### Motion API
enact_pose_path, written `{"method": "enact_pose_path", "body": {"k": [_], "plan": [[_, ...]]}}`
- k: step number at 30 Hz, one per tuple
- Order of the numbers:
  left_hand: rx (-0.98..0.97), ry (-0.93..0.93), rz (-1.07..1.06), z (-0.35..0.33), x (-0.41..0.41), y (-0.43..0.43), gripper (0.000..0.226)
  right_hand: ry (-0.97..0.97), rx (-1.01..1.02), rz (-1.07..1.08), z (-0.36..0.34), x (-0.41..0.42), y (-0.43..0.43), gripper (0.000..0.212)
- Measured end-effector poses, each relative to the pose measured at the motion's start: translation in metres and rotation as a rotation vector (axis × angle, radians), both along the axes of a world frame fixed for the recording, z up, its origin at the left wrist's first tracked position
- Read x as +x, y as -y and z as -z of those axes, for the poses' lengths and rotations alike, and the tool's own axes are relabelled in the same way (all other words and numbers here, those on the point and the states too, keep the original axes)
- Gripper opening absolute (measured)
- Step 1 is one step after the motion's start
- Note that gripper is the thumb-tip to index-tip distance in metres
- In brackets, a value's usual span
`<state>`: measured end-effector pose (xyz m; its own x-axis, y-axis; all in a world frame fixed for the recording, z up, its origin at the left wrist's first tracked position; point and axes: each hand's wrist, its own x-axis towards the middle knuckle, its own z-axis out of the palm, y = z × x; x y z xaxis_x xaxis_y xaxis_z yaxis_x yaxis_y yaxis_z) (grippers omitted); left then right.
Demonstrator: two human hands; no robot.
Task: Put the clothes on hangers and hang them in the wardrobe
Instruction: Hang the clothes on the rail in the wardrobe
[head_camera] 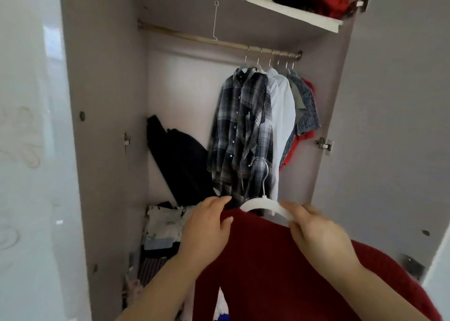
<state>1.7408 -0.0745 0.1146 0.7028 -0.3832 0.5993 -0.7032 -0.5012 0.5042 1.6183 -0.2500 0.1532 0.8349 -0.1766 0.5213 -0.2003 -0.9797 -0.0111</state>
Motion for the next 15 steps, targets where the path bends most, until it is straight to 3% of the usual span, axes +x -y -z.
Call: {"method": "enact_pose_path", "body": {"k": [6, 15], "plan": [[-0.040, -0.050, -0.068, -0.026, 0.100, 0.026, 0.046, 0.035, -0.068, -0.040, -0.018, 0.107, 0.038, 0.044], [-0.066, 0.080, -0.087, -0.086, 0.255, 0.061, 0.044, 0.113, -0.226, -0.054, -0.095, 0.270, 0.077, 0.039]]}}
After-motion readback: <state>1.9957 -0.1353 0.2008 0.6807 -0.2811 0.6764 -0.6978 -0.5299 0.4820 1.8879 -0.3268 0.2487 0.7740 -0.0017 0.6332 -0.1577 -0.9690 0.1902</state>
